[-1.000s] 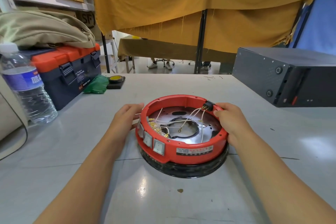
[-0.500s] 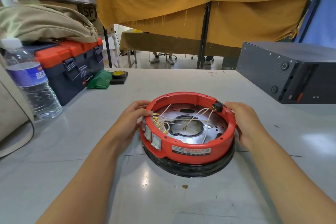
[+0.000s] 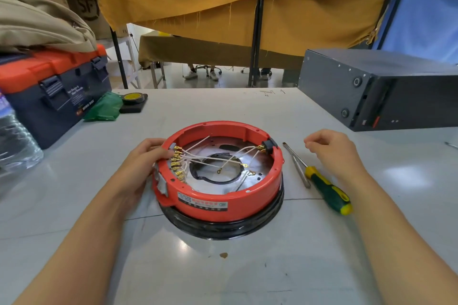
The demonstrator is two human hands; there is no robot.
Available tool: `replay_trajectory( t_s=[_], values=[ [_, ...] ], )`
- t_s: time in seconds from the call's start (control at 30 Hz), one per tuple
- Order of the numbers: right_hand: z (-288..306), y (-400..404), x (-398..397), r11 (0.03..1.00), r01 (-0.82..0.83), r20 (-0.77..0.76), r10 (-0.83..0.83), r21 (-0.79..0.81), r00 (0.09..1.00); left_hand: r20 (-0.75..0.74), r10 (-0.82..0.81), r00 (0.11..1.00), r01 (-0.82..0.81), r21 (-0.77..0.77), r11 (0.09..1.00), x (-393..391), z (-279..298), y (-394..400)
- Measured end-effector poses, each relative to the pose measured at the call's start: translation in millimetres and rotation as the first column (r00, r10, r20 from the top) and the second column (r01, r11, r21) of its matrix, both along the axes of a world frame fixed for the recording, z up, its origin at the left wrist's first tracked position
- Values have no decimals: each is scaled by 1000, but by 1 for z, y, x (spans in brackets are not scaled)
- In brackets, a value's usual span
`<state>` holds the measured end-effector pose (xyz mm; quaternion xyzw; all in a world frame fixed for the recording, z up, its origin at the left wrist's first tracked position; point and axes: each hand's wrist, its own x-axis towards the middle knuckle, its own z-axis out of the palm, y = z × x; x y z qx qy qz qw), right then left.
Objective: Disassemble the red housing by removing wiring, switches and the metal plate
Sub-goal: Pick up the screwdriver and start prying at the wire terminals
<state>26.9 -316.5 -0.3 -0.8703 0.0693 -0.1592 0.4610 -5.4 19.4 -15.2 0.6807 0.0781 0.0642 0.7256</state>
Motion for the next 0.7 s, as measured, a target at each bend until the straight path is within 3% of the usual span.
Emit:
replay_trajectory(
  t_s=[0.17,0.33,0.43,0.53,0.7],
  values=[
    [-5,-19,-3,942,-186,-421,54,-279,905,25,2,1000,-2,-2,1000,-1,1,-6],
    [-4,-14,-6,923,-194,-399,50,-331,916,55,132,990,-129,-44,991,-1,-4,-14],
    [-3,-15,-10,981,-139,-274,99,-132,957,49,156,987,-155,-22,988,-2,-5,-16],
    [3,-14,-14,986,-130,-175,146,102,974,13,57,998,-57,-4,998,-3,-4,-14],
    [17,-7,-16,846,-284,-98,364,451,926,-26,-51,998,52,6,999,-6,-3,-16]
  ],
)
